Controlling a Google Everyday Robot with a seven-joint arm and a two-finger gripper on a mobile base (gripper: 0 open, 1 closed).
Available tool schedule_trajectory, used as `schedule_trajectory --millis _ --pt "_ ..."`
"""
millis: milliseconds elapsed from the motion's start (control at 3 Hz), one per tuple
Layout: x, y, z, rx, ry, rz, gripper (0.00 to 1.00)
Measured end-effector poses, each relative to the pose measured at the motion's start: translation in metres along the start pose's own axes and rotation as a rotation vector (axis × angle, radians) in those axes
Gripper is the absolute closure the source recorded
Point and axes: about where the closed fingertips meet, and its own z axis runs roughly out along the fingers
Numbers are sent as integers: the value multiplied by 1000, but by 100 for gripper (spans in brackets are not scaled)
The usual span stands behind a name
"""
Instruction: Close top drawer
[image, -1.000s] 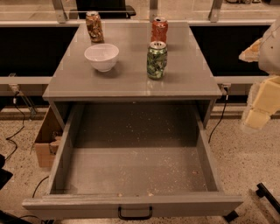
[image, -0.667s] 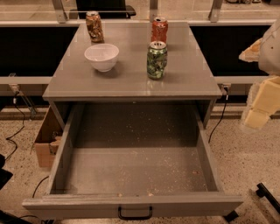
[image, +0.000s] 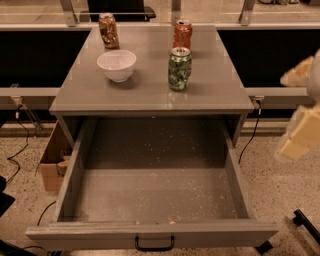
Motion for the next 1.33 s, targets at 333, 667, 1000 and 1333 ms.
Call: schedule_trajectory --millis 333,667,1000,1333 --pt "27 41 10 49 26 56 38" --pt "60 92 31 68 44 145 63" --pt "90 135 68 48 74 199 85" --pt "125 177 113 -1 106 250 100"
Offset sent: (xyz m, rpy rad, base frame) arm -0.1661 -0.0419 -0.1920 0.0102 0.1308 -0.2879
